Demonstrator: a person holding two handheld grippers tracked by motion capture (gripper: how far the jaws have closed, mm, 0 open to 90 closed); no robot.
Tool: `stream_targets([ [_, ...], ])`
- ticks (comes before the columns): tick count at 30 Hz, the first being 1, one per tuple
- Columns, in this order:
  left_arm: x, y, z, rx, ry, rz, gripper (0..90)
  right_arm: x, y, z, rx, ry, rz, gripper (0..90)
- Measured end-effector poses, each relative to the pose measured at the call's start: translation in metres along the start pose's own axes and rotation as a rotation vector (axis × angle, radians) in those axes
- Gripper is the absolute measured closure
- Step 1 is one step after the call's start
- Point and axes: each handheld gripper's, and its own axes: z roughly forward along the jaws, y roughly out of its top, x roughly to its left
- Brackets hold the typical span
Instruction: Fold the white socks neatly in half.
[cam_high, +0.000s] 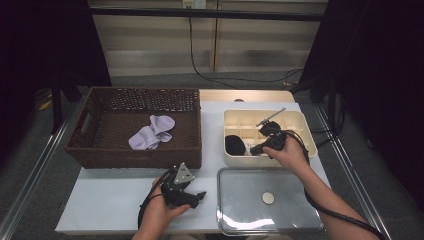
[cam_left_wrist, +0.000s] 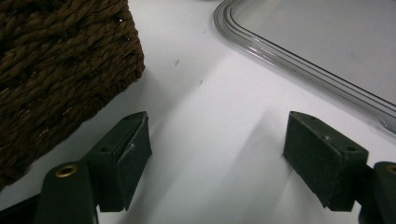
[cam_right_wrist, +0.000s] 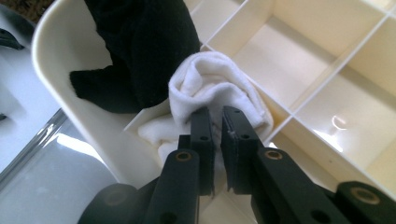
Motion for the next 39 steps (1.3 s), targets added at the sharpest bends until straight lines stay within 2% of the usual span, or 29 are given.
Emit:
stream_targets([
  [5, 0.000, 0.000, 0.000, 0.000, 0.000, 0.000, 22.6, 0.000, 0.001, -0.012, -0.005, -0.008, -0.004, 76.5],
  [15, 0.000, 0.000, 0.000, -0.001, 0.000, 0.000, 22.6, 0.000, -0.005, -0.030, -0.020, -0.023, -0.011, 58.2],
  [24, 0.000, 0.000, 0.000, 0.000, 0.001, 0.000, 22.7, -0.004, -0.016, -0.044, -0.037, -0.002, -0.008, 39.1],
  [28, 0.000, 0.000, 0.000, 0.000, 0.000, 0.000, 22.7, -0.002, -0.022, -0.048, -0.044, -0.005, -0.018, 34.1],
  [39, 0.000, 0.000, 0.000, -0.002, -0.001, -0.001, 22.6, 0.005, -0.036, -0.055, -0.066, 0.013, -0.039, 29.0],
])
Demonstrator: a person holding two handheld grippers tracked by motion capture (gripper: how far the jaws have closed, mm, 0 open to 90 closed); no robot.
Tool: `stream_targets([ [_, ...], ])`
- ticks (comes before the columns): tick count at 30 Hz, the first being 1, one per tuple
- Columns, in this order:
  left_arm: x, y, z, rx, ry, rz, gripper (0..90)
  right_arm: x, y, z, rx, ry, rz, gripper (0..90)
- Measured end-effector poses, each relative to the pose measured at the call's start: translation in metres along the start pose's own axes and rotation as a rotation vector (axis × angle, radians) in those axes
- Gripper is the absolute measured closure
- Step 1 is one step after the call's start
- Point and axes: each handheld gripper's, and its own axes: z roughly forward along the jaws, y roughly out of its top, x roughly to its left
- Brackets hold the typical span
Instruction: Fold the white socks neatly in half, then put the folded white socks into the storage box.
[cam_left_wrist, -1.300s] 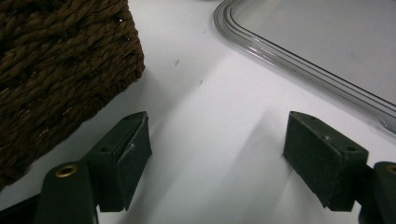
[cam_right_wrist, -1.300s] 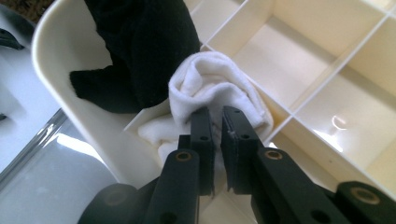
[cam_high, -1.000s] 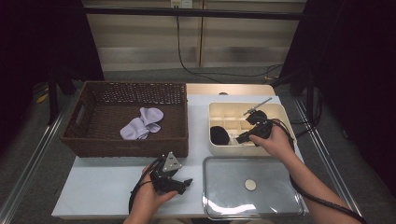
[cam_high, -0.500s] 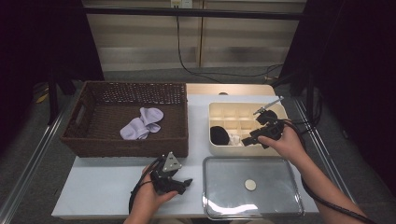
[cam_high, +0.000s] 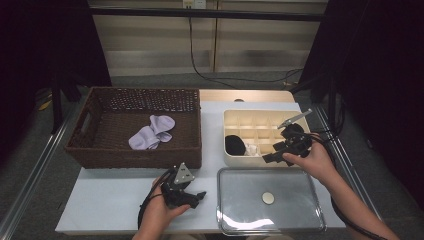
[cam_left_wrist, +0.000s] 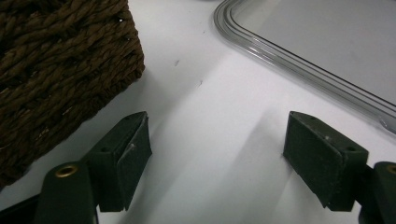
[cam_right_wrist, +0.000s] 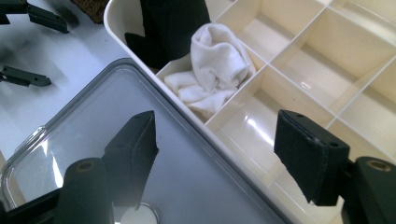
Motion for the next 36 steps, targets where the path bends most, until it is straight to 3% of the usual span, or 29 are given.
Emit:
stream_targets([
  [11, 0.000, 0.000, 0.000, 0.000, 0.000, 0.000, 22.6, 0.010, -0.014, -0.007, -0.028, 0.030, -0.041, 27.5],
  [18, 0.000, 0.000, 0.000, 0.000, 0.000, 0.000, 22.6, 0.012, -0.027, -0.008, -0.041, 0.040, -0.039, 27.3],
  [36, 0.000, 0.000, 0.000, 0.000, 0.000, 0.000, 22.6, 0.024, -0.050, 0.008, -0.038, 0.059, -0.089, 23.9],
])
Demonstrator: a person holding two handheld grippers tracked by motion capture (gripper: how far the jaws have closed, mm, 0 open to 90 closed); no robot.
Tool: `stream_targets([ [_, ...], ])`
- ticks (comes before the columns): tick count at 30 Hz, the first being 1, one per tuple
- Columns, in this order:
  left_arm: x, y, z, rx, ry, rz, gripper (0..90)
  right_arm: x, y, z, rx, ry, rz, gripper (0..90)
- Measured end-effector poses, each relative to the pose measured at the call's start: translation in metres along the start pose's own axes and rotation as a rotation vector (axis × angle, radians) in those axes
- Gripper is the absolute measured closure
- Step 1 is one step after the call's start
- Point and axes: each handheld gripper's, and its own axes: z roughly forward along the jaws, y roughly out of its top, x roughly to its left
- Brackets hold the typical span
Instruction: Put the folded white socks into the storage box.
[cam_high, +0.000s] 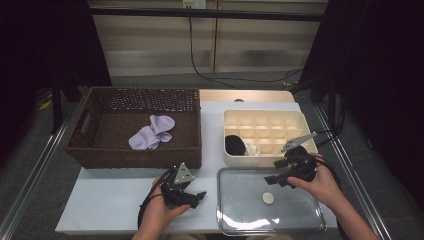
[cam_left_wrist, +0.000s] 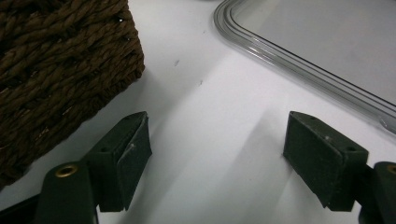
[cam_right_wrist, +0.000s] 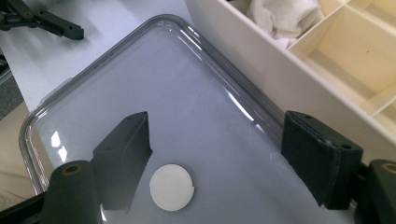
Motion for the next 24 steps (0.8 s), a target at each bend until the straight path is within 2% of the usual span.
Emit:
stream_targets([
  [9, 0.000, 0.000, 0.000, 0.000, 0.000, 0.000, 22.6, 0.004, -0.014, 0.012, -0.013, 0.005, -0.016, 22.3],
  [12, 0.000, 0.000, 0.000, 0.000, 0.000, 0.000, 22.6, 0.005, -0.018, 0.016, -0.019, 0.004, -0.036, 21.9],
  [15, 0.000, 0.000, 0.000, 0.000, 0.000, 0.000, 22.6, 0.007, -0.022, 0.020, -0.029, 0.010, -0.030, 20.8],
  [24, 0.000, 0.000, 0.000, -0.001, 0.000, 0.000, 22.6, 0.010, -0.034, 0.035, -0.047, 0.004, -0.073, 18.4],
])
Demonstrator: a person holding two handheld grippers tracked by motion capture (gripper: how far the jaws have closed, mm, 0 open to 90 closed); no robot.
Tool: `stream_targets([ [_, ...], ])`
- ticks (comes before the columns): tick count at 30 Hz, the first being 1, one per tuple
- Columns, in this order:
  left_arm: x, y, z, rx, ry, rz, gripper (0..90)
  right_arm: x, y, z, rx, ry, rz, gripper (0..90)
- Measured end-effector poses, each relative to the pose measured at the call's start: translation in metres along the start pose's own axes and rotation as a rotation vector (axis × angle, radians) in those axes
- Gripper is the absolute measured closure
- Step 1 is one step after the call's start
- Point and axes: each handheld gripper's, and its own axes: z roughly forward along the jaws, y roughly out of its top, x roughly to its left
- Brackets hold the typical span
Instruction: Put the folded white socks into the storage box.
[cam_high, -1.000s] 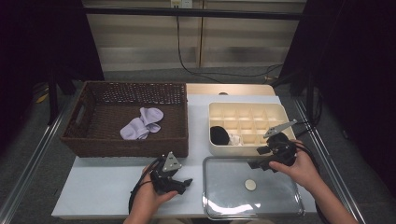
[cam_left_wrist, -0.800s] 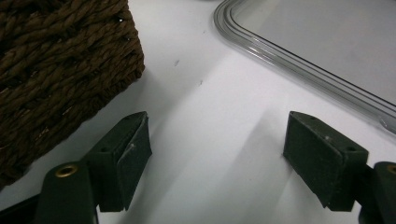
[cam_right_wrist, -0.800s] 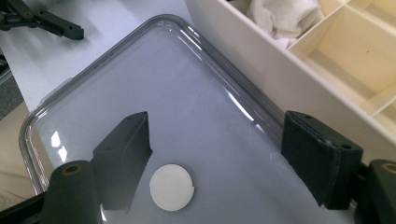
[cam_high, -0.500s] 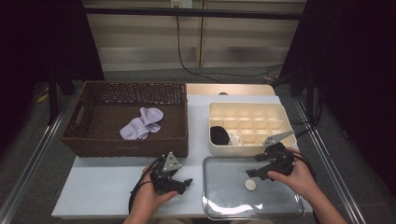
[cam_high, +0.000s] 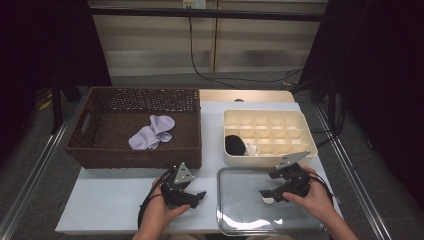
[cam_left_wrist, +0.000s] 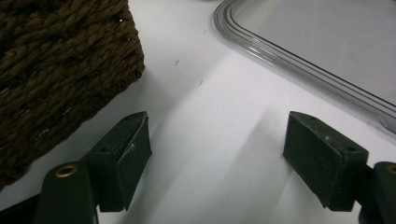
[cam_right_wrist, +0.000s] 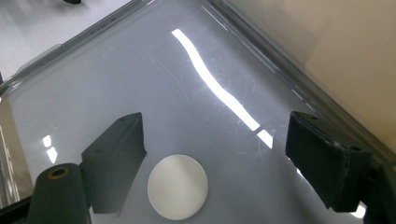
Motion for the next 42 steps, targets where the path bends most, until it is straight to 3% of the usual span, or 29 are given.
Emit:
stream_targets([
  [5, 0.000, 0.000, 0.000, -0.001, 0.000, -0.001, 22.6, 0.002, -0.008, 0.008, -0.035, -0.008, -0.018, 16.1],
  [13, 0.000, 0.000, 0.000, -0.001, -0.001, 0.000, 22.6, 0.009, -0.015, 0.012, -0.079, -0.056, -0.109, 14.4],
  [20, 0.000, 0.000, 0.000, -0.001, 0.001, 0.001, 22.6, 0.011, -0.023, 0.015, -0.145, -0.083, -0.111, 14.2],
  [42, 0.000, 0.000, 0.000, -0.003, 0.003, 0.005, 23.0, 0.012, -0.024, 0.015, -0.150, -0.087, -0.116, 14.0],
])
